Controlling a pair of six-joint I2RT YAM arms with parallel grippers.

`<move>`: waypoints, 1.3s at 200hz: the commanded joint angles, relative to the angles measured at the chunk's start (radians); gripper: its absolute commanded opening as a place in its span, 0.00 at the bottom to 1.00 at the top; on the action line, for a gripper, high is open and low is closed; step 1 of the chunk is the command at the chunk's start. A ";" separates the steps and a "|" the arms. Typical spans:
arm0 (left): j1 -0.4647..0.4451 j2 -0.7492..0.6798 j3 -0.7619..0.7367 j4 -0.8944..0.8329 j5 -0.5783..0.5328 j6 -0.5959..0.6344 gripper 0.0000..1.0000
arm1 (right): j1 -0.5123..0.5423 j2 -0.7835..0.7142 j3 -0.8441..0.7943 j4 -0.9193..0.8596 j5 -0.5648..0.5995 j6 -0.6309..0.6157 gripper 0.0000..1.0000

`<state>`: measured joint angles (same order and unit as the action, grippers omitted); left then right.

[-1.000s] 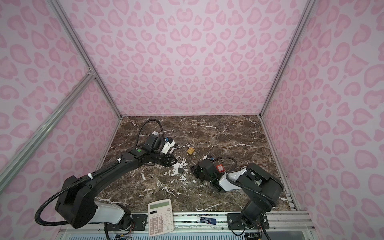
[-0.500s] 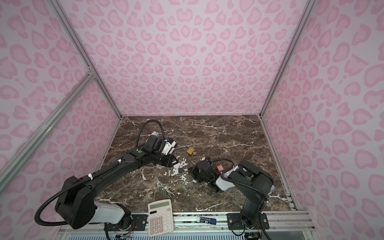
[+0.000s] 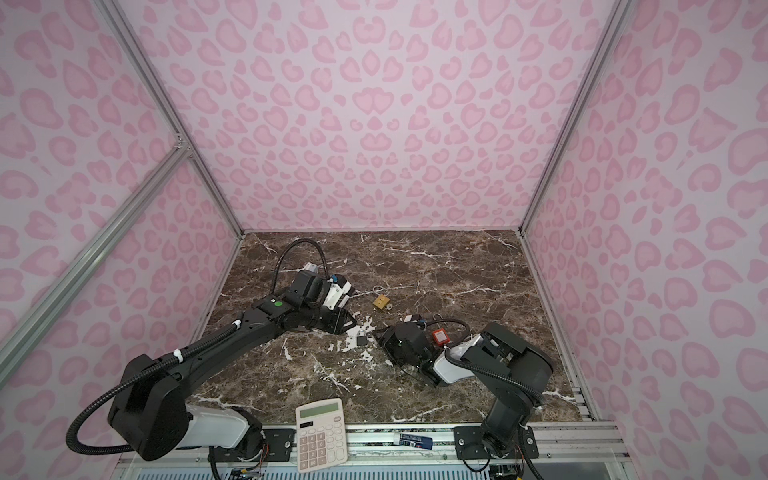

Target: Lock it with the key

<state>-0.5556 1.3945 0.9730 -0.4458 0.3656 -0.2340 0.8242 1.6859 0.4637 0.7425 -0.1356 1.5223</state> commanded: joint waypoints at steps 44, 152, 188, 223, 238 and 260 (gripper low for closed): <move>0.002 -0.014 0.000 -0.001 -0.008 0.004 0.43 | 0.001 0.033 0.010 0.014 -0.009 -0.002 0.57; 0.002 -0.013 0.004 -0.009 -0.013 0.006 0.43 | 0.000 0.073 0.018 0.093 -0.051 0.013 0.55; 0.002 -0.013 0.011 -0.009 -0.013 -0.002 0.43 | -0.017 -0.003 0.014 0.027 -0.037 -0.040 0.55; 0.003 -0.010 0.015 0.016 0.000 -0.021 0.43 | -0.081 -0.125 0.123 -0.295 -0.056 -0.298 0.56; 0.004 -0.005 0.022 0.019 0.005 -0.026 0.43 | -0.113 -0.152 0.213 -0.480 -0.060 -0.452 0.56; 0.004 -0.005 0.019 0.023 0.010 -0.034 0.43 | -0.165 -0.133 0.361 -0.720 -0.101 -0.701 0.58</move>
<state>-0.5545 1.3899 0.9840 -0.4446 0.3614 -0.2535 0.6960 1.5372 0.7212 0.3519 -0.2031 1.1492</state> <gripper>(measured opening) 0.430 0.575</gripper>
